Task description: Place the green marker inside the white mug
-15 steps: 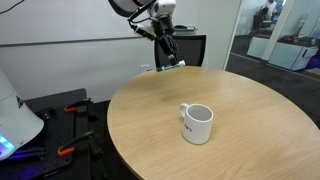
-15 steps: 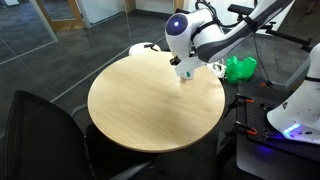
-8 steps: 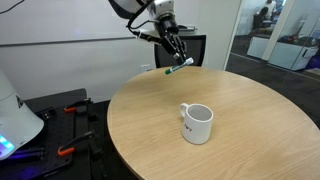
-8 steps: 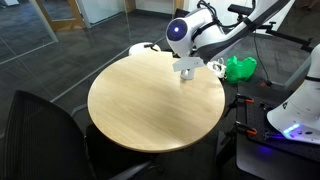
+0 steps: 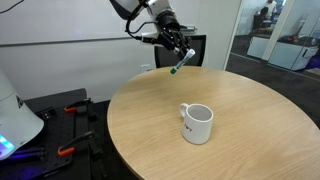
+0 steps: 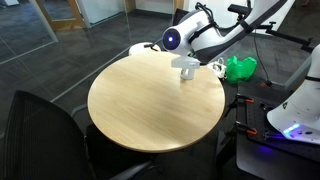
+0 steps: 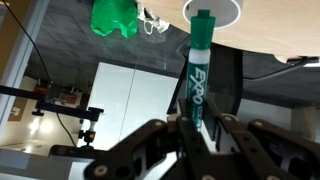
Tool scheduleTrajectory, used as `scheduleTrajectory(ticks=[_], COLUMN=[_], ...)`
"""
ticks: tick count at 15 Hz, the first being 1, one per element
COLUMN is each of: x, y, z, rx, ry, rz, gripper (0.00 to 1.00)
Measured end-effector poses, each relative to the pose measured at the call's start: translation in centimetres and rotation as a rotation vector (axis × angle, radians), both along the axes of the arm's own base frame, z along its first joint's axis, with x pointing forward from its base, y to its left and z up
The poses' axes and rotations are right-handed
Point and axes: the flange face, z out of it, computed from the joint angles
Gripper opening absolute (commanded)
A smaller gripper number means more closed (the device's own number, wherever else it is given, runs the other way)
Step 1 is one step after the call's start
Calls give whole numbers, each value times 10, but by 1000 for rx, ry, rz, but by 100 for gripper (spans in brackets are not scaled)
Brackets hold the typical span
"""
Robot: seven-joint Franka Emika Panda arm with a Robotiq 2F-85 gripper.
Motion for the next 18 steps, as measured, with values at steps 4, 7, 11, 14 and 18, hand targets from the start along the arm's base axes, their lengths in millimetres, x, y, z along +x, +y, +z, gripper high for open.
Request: scheduleTrajectory(ticks=[4, 7, 11, 14, 18], x=[6, 15, 28, 36, 42], y=[-14, -26, -44, -58, -76], z=[-15, -28, -42, -49, -58], rx=[-90, -123, -133, -145, -169], ry=[-54, -81, -83, -83, -76], rz=[-109, -164, -201, -215, -219], gripper=[5, 5, 5, 5, 5])
